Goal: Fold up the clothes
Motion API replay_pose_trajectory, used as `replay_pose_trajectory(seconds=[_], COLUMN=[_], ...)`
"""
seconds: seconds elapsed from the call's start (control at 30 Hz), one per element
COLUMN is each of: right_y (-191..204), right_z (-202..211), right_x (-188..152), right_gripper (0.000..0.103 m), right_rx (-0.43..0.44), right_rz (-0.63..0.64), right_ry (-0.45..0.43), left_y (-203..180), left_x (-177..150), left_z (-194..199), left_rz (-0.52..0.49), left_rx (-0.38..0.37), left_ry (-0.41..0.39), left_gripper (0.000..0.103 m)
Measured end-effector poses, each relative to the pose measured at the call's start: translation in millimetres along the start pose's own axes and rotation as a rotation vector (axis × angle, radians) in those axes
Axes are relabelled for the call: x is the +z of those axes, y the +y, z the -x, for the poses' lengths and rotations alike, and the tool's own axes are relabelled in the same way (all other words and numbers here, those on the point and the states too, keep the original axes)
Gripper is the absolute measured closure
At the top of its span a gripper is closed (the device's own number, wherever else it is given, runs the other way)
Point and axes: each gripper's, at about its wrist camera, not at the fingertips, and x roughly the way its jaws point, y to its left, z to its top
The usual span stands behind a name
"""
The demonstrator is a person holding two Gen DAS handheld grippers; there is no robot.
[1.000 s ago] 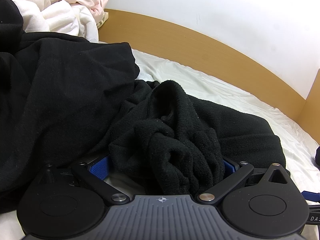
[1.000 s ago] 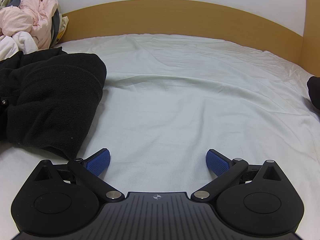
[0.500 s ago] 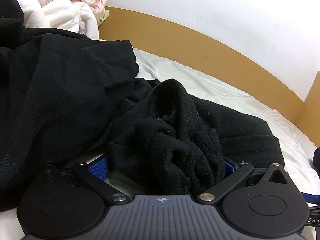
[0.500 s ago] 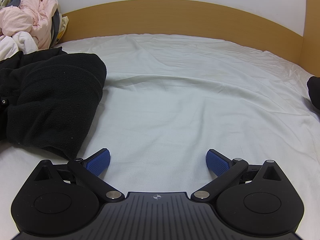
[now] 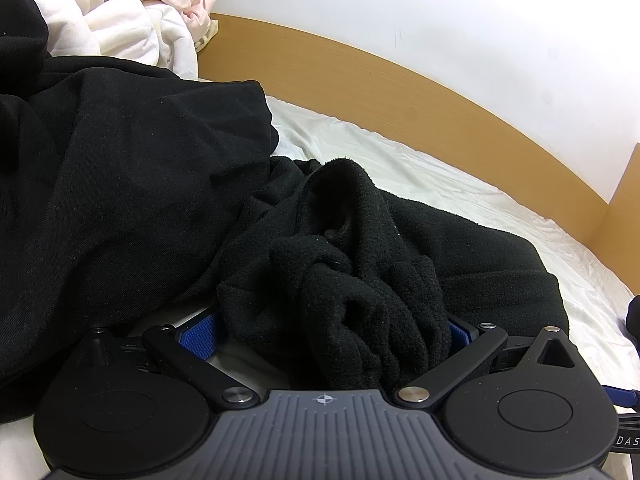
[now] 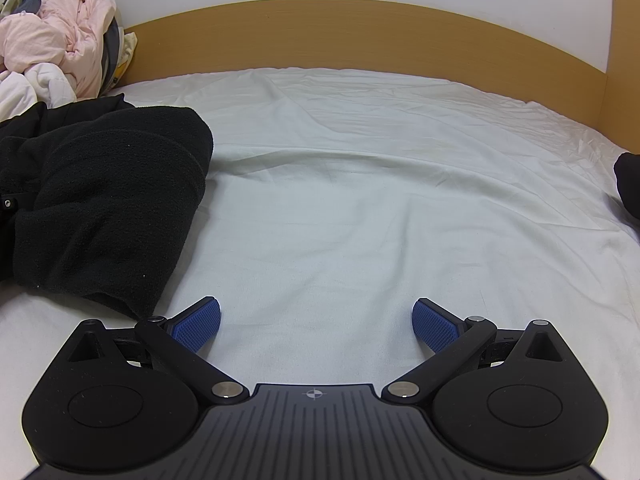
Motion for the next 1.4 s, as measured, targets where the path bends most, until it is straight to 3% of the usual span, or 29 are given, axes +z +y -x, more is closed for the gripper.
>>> replay_pose_trajectory(seconds=[1.07,1.4], right_y=[0.1,0.2], right_z=[-0.1,-0.1], right_x=[0.0,0.0], right_gripper=[0.000,0.000], right_rx=[0.000,0.000], right_rz=[0.000,0.000], right_ry=[0.000,0.000], left_y=[-57.2,-50.9], left_x=[-9.5,-7.1], left_z=[24.8,29.3], left_rz=[-0.009,0.002], left_rx=[0.000,-0.009], left_ry=[-0.005,-0.002], left_gripper=[0.000,0.000])
